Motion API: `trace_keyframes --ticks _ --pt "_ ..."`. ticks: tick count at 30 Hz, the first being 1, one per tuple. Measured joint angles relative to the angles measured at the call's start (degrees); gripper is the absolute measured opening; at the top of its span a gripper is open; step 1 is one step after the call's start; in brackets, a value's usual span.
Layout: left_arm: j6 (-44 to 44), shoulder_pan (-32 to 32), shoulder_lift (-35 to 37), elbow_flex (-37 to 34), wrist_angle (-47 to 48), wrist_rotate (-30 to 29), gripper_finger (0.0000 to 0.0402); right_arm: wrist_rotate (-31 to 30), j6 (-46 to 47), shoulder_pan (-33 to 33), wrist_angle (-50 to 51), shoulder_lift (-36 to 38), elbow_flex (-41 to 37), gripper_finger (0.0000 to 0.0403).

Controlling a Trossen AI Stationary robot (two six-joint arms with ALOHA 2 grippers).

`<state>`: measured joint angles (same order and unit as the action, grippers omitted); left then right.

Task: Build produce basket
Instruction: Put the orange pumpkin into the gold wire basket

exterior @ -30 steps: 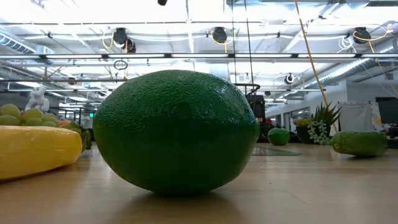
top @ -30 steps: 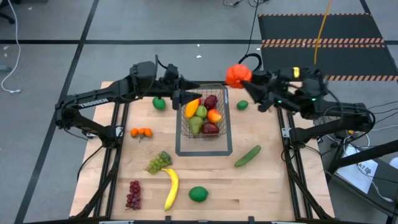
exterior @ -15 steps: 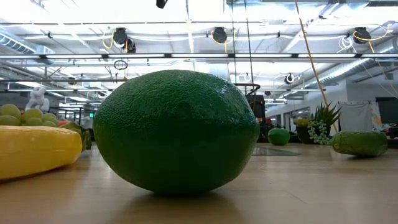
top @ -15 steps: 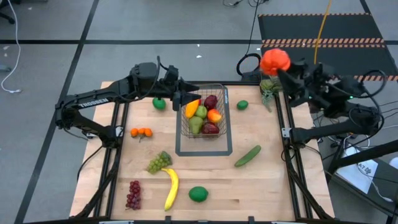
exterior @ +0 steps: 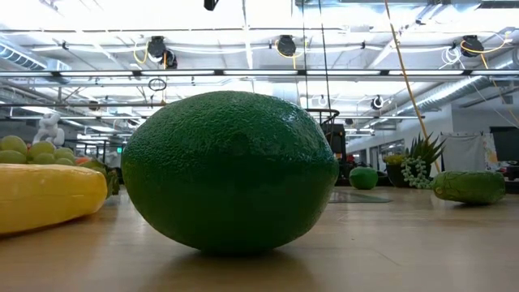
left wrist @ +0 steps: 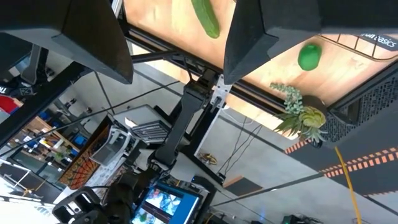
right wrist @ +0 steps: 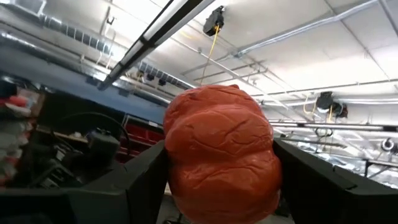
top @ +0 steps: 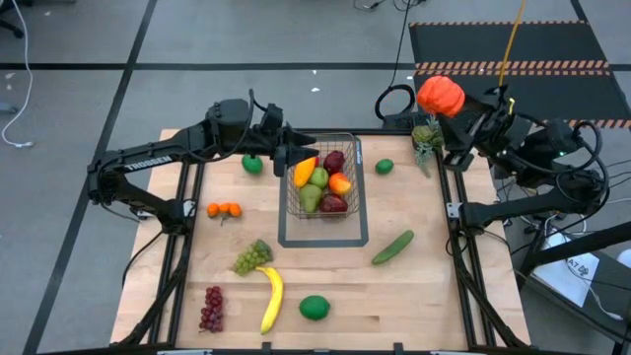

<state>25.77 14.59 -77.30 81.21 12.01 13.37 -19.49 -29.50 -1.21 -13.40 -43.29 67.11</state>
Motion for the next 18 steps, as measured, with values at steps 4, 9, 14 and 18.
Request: trace_keyframes --ticks 4,9,14,18 --pt "-0.2 0.0 0.0 0.0 0.0 -1.1 0.0246 -0.1 -1.2 0.0 0.0 0.0 0.0 0.0263" --pt "-1.5 0.0 0.0 0.0 0.0 -1.5 0.0247 -0.1 1.0 0.0 0.0 0.0 0.0 0.0263" --pt "-2.0 0.0 0.0 0.0 0.0 -3.1 0.0245 -1.0 10.9 0.0 0.0 0.0 0.0 0.0263" --pt "-2.2 0.0 -0.1 0.0 0.0 -3.4 0.0245 -4.1 24.8 0.0 0.0 0.0 0.0 0.0263"
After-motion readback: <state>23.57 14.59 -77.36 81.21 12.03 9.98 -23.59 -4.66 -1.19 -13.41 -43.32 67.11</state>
